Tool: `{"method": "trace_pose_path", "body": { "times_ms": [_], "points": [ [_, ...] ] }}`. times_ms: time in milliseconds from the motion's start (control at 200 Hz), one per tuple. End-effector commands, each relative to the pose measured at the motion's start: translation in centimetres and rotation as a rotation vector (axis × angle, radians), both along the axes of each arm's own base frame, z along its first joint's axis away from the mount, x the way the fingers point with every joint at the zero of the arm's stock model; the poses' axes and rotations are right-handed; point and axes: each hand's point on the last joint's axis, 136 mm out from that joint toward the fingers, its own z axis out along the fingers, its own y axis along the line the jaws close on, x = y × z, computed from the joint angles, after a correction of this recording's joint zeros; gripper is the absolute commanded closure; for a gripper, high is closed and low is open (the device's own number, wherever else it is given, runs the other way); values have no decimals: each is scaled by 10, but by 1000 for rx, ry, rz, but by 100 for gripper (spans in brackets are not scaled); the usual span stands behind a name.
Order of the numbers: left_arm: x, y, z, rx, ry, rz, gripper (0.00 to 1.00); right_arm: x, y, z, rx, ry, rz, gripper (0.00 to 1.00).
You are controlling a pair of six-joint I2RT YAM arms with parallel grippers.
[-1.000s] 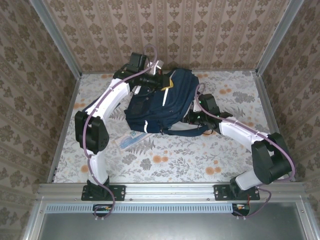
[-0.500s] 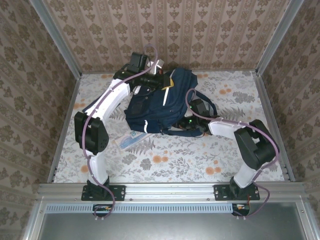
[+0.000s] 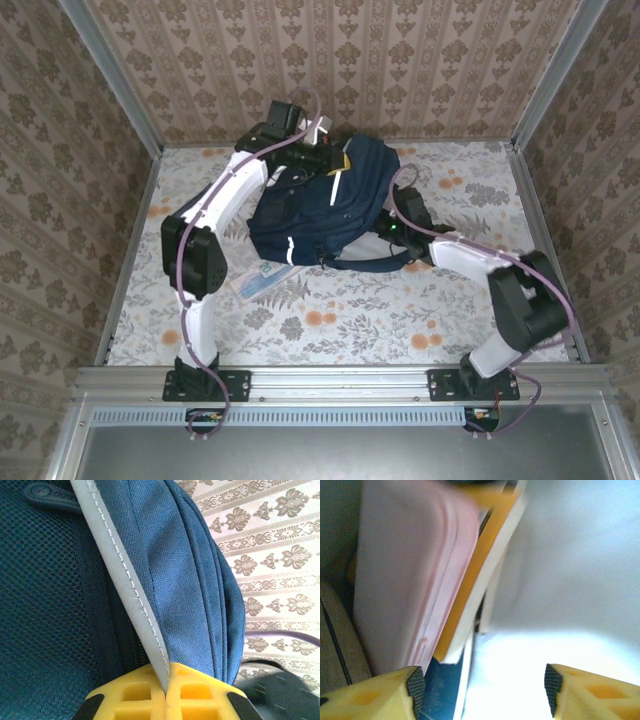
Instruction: Pack the student bag
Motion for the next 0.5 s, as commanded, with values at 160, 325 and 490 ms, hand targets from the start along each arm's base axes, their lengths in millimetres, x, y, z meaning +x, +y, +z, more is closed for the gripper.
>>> {"method": "trace_pose_path", "body": {
  "times_ms": [160, 325, 490],
  "points": [
    [12, -17, -8, 68, -107, -17, 53, -49, -112, 20, -356, 19, -326, 24],
    [2, 19, 5, 176, -194, 114, 43, -67, -133, 34, -433, -10, -364, 23],
    [-20, 93, 7, 260, -206, 339, 40, -66, -105, 47, -376, -60, -212, 24]
  ]
}}
